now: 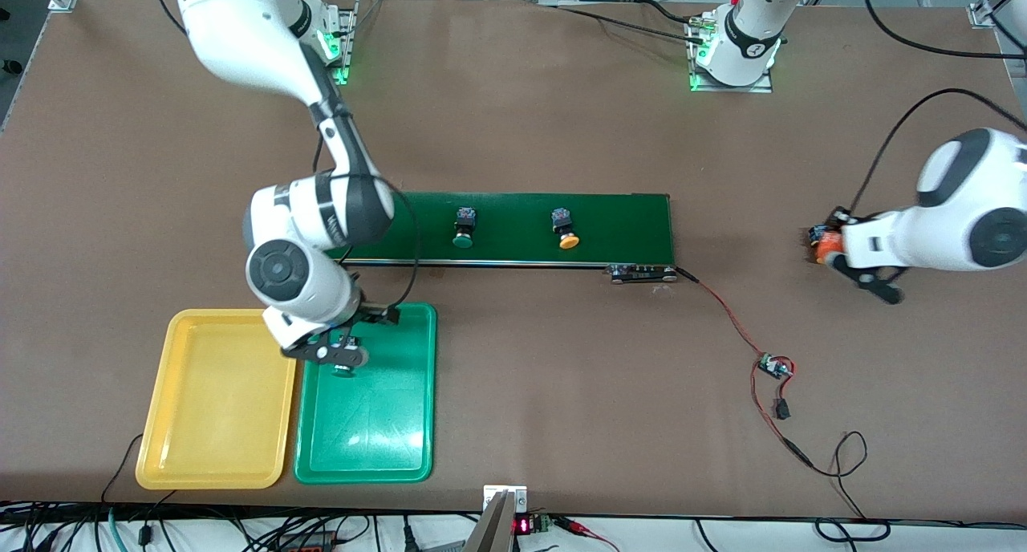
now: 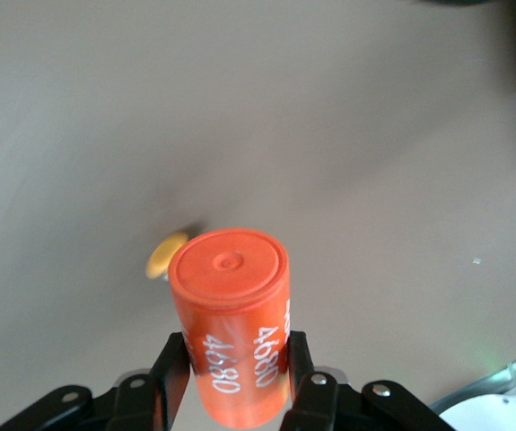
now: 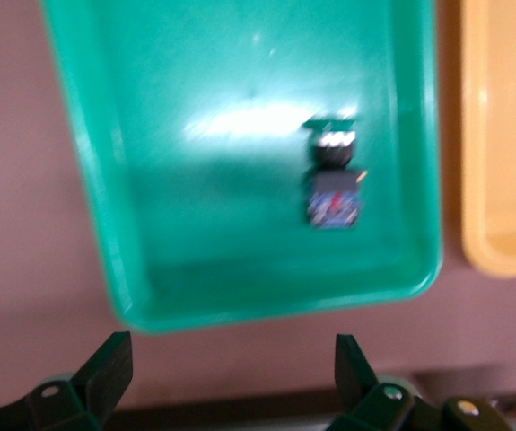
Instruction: Sort buttons by color to trays
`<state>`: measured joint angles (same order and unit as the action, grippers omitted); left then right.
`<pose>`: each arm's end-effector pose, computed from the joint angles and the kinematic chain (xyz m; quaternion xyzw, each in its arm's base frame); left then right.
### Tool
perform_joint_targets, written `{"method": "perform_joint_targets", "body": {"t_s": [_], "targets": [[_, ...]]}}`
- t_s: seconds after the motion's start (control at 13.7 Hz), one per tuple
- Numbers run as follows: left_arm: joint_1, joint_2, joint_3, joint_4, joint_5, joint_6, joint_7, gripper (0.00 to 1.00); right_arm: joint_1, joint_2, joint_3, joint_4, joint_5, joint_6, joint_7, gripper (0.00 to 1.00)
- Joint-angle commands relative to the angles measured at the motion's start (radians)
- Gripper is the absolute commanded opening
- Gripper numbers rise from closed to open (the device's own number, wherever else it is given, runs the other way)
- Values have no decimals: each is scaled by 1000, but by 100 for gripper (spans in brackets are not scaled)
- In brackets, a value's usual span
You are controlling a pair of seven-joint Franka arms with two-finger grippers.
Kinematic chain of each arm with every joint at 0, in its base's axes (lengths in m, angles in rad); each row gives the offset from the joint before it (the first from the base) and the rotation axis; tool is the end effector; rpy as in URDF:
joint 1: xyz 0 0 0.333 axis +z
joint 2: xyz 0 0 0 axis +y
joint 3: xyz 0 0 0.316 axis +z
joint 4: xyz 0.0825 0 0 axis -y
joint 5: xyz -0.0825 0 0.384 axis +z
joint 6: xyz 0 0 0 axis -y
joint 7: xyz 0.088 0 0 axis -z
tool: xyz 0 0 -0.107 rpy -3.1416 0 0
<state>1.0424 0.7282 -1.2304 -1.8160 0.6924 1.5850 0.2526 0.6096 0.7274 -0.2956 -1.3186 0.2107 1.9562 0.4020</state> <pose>0.5817 0.0276 0.3211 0.9240 -0.3272 -0.1974 0.0108 0.6727 0.2842 0.3124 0.9981 -0.0539 -0.0267 0.0123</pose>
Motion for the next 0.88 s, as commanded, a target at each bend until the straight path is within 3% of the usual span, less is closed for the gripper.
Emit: {"method": "perform_joint_targets", "body": {"t_s": [0.0,0.29,0.58,0.8], "targets": [[-111,19,3,20,-25,-19,97,26,67,-132,3,-164,48,20,20,100],[-344,25,8,20,-59,42,100,22,153,-230,3,-296,50,48,20,100],[-375,73,9,8,-59,136,256,23,278,-237,1,-385,56,171,165,100],[-476,77,37,1,-60,158,266,23,308,-232,1,-427,56,196,184,100]]}}
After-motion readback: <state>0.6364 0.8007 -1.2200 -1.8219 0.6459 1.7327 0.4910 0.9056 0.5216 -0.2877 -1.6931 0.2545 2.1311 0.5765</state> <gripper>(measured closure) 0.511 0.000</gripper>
